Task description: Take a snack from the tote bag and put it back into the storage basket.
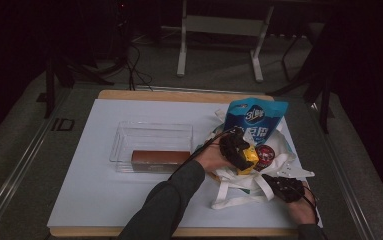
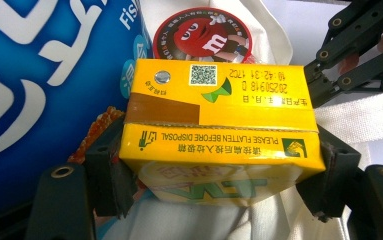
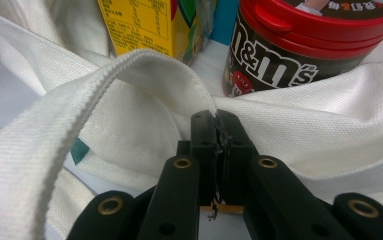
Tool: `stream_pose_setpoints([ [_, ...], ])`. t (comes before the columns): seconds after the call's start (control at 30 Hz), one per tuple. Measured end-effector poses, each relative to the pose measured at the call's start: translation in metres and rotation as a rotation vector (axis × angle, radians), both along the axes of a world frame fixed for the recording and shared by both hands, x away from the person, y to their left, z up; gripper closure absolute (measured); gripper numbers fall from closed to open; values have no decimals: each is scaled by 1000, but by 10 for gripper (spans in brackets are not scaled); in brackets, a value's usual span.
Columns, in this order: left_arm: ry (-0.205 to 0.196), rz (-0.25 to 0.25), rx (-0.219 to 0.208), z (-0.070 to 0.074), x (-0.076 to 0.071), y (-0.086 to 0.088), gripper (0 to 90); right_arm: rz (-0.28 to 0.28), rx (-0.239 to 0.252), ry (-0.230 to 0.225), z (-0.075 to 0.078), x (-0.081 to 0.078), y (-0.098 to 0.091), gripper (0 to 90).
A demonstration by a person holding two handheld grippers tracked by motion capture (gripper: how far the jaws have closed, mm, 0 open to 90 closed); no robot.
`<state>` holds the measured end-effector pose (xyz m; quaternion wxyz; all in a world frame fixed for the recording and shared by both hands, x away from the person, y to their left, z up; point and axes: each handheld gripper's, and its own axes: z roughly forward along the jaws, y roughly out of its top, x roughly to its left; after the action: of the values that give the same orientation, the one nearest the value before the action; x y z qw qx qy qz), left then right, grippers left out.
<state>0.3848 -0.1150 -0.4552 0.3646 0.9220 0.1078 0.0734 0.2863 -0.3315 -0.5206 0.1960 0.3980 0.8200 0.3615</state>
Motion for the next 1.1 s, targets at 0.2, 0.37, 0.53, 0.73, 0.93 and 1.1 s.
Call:
stream_pose_setpoints([
  [0.2,4,6,-20,3,0,3,285,0,0,0,0,0,0,873],
  [0.37,8,15,-44,11,-1,8,285,0,-1,0,0,0,0,872],
  [0.53,-2,21,-61,18,-4,11,285,-1,0,-1,0,0,0,873],
  [0.73,-1,28,-85,25,-7,16,285,1,0,-2,0,0,0,873],
  [0.93,-11,29,-87,33,-11,20,285,1,0,-2,0,0,0,873],
  [1.1,-20,35,-92,40,-13,25,285,0,-1,-2,0,0,0,872],
])
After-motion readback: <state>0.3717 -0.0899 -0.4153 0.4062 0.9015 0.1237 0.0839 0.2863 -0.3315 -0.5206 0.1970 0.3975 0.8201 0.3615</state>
